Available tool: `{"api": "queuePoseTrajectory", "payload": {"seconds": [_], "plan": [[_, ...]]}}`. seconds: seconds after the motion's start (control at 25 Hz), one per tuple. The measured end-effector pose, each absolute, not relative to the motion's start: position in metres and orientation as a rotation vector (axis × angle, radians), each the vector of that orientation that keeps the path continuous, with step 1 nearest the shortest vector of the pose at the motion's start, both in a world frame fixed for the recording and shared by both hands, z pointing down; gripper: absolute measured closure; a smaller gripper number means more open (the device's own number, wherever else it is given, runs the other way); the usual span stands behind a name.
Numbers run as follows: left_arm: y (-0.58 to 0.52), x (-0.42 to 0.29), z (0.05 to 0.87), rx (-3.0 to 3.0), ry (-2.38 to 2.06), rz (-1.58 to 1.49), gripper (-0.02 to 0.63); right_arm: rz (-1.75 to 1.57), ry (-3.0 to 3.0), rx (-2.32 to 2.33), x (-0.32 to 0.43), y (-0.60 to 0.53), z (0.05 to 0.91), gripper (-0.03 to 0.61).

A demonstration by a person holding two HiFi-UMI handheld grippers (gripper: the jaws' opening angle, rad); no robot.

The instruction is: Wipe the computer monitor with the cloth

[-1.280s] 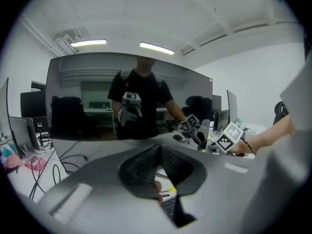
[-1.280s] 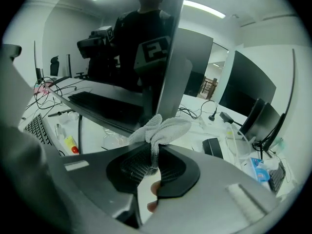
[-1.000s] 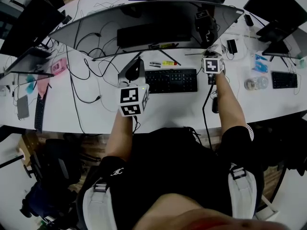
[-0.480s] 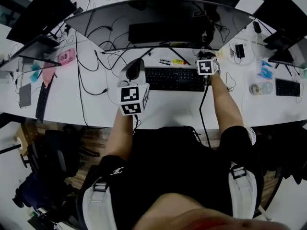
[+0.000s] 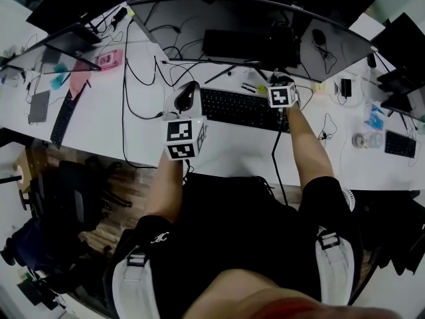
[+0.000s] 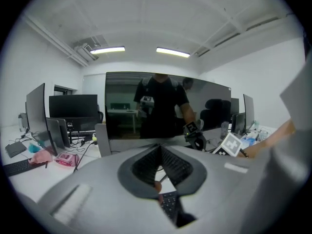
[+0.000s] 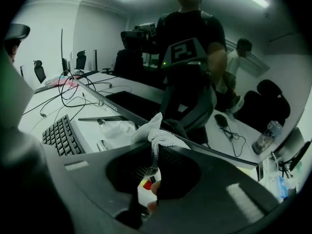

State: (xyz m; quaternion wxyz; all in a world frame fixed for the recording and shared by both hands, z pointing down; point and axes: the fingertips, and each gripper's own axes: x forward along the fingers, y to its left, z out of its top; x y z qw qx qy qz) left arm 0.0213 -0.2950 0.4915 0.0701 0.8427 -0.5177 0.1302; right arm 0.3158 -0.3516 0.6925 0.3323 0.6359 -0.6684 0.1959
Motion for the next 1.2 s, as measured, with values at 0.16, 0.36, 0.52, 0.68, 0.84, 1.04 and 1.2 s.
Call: {"api": "queuePoseTrajectory", "payload": {"seconds": [0.16,0.36,0.52,0.68,0.84,1.04,1.2], "plan": [[-0.297,-0.012,0.490,2.500,-1.603,0.381,0.563,0.471,-1.775,1.625,0.278,-0.367,0.695,0.554],[-0.298,-0.060,0.490,2.439,-1.662,0.374,0.563,0.436,-1.785,1.579,0.230,-0.382,0.698,0.554],[-0.302,-0.100,0.491,2.398,-1.710,0.370,0.563,0.433,-1.806,1.548,0.189,-0.397,0.703,0.554],[-0.306,-0.136,0.487,2.367,-1.740,0.354,0.565,0.422,-1.819,1.511,0.146,-0.407,0.704,0.554],[-0.311,-0.169,0.487,2.344,-1.766,0.348,0.565,0.409,-1.833,1.483,0.108,-0.417,0.701,0.554],[-0.317,-0.212,0.489,2.328,-1.785,0.342,0.563,0.392,-1.850,1.476,0.064,-0.432,0.704,0.554],[-0.322,-0.243,0.490,2.325,-1.796,0.333,0.563,0.385,-1.867,1.479,0.030,-0.442,0.703,0.554]]}}
